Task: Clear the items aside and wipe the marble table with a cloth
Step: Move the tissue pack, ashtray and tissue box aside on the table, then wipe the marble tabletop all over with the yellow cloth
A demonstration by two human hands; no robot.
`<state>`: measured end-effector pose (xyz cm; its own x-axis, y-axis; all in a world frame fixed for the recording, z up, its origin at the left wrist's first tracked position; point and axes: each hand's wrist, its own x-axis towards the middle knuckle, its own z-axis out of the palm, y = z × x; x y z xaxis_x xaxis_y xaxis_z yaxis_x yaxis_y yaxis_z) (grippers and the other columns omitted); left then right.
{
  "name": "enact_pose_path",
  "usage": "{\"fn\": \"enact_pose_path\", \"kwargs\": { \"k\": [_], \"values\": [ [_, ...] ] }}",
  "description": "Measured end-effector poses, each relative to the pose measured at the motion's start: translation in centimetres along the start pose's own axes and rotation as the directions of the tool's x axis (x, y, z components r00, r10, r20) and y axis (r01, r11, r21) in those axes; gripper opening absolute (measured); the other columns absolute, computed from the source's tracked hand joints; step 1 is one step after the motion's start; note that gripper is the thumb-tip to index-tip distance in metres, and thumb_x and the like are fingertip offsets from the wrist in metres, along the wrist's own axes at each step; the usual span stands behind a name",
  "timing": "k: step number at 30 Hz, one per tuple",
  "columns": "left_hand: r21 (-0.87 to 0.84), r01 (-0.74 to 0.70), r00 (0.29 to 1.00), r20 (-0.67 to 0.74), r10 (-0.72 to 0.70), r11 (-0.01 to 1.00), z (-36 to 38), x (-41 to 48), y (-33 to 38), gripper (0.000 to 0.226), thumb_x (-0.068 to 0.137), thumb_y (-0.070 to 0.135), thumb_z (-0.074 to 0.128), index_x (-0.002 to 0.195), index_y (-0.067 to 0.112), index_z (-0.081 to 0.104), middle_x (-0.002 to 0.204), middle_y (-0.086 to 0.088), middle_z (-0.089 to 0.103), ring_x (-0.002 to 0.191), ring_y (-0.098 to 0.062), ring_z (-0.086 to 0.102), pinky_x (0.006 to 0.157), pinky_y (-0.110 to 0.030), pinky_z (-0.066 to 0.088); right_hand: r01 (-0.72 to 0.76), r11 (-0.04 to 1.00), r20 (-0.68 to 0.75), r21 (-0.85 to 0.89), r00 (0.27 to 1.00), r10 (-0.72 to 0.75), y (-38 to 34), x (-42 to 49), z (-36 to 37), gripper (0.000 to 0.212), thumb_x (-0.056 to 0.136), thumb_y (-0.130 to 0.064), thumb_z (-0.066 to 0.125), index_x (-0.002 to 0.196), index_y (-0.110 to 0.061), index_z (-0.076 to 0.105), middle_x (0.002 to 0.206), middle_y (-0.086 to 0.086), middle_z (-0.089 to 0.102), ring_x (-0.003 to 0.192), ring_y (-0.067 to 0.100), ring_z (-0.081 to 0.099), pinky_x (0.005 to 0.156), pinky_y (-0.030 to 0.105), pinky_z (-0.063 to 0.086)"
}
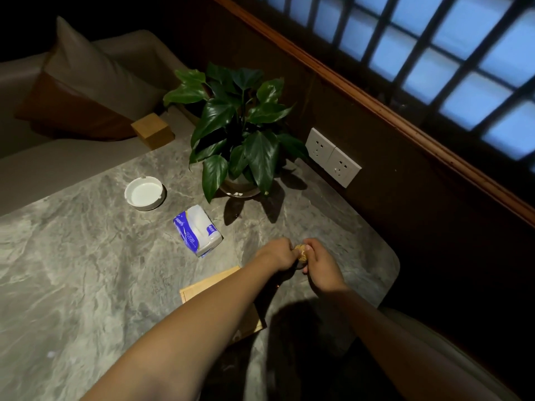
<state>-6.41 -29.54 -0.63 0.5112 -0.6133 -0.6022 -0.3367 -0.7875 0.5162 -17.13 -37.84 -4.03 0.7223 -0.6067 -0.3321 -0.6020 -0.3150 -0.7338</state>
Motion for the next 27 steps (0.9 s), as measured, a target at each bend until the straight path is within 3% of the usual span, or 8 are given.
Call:
{"fn": "enact_pose_path", "kwargs": {
  "k": [3,6,9,12,15,17,21,27],
  "values": [
    [-0.049,0.009,1.0,-0.02,-0.01,0.999,-0.7,-0.4,-1.3,0.035,0.095,0.04,0.045,0.109,0.011,0.06,0.116,-0.013,0.063,0.108,-0.029,0.057,0.089,-0.035,0.043,0.031,0.992,-0.082,-0.123,0.996,-0.041,-0.7,-0.2,-0.4,0.027,0.101,-0.028,0.042,0.126,-0.024,0.052,0.121,-0.002,0.054,0.1,0.011,0.053,0.087,0.036,0.047],
    [-0.1,0.036,0.998,-0.042,-0.041,0.994,-1.7,-1.2,-3.5,0.036,0.096,0.04,0.044,0.108,0.011,0.06,0.119,-0.014,0.062,0.111,-0.031,0.056,0.091,-0.035,0.042,0.055,0.994,-0.183,-0.095,0.98,-0.072,-2.6,-0.7,-0.7,0.036,0.097,-0.023,0.05,0.134,-0.023,0.047,0.134,-0.004,0.044,0.108,0.009,0.052,0.088,0.035,0.05],
    [-0.17,0.058,0.993,-0.094,-0.075,0.984,-2.9,-2.8,-6.4,0.039,0.096,0.041,0.043,0.107,0.009,0.061,0.114,-0.014,0.064,0.107,-0.032,0.058,0.092,-0.036,0.046,0.184,0.983,-0.202,-0.026,0.962,-0.186,-5.4,-1.4,0.0,0.035,0.095,-0.013,0.05,0.128,-0.023,0.05,0.128,-0.005,0.045,0.089,0.007,0.056,0.078,0.035,0.054],
    [-0.287,0.051,0.978,-0.181,-0.106,0.956,-4.2,-5.1,-9.9,0.034,0.095,0.037,0.046,0.104,0.01,0.064,0.105,-0.012,0.07,0.1,-0.028,0.063,0.09,-0.038,0.05,0.345,0.938,-0.079,-0.015,0.935,-0.345,-8.7,-1.9,2.9,0.025,0.093,-0.007,0.05,0.111,-0.021,0.06,0.111,-0.005,0.056,0.085,0.002,0.056,0.075,0.024,0.049],
    [-0.41,0.039,0.942,-0.29,-0.171,0.911,-6.0,-8.3,-14.3,0.024,0.094,0.03,0.049,0.098,0.013,0.064,0.097,-0.007,0.074,0.093,-0.023,0.067,0.089,-0.037,0.051,0.436,0.898,0.154,0.052,0.885,-0.439,-12.0,-2.1,7.5,0.021,0.091,-0.007,0.052,0.097,-0.022,0.065,0.097,-0.004,0.065,0.087,0.01,0.061,0.076,0.03,0.052],
    [-0.445,0.037,0.888,-0.396,-0.234,0.895,-6.8,-11.5,-17.7,0.019,0.094,0.026,0.051,0.098,0.013,0.064,0.092,-0.005,0.072,0.087,-0.02,0.065,0.083,-0.03,0.05,0.384,0.918,0.317,0.101,0.862,-0.396,-14.4,-2.8,10.8,0.022,0.091,-0.007,0.052,0.09,-0.024,0.065,0.09,0.001,0.067,0.082,0.017,0.063,0.074,0.032,0.052],
    [-0.577,0.039,0.741,-0.531,-0.411,0.816,-5.9,-19.8,-25.7,0.008,0.094,0.014,0.053,0.089,0.016,0.059,0.082,0.003,0.062,0.071,-0.003,0.056,0.061,-0.006,0.037,0.159,0.98,0.55,0.117,0.811,-0.197,-17.6,-5.1,17.5,0.023,0.091,0.001,0.05,0.078,-0.014,0.062,0.067,0.001,0.057,0.064,0.013,0.052,0.057,0.014,0.042],
    [-0.737,0.159,0.577,-0.471,-0.667,0.657,-0.9,-32.8,-37.1,0.025,0.093,0.01,0.054,0.075,0.028,0.055,0.073,0.007,0.059,0.068,-0.002,0.054,0.065,-0.014,0.041,0.02,0.994,0.68,-0.107,0.731,0.059,-18.8,-7.9,24.2,0.027,0.096,-0.011,0.051,0.069,-0.014,0.057,0.043,-0.005,0.053,0.034,0.005,0.047,0.036,0.013,0.033]
  ]
}}
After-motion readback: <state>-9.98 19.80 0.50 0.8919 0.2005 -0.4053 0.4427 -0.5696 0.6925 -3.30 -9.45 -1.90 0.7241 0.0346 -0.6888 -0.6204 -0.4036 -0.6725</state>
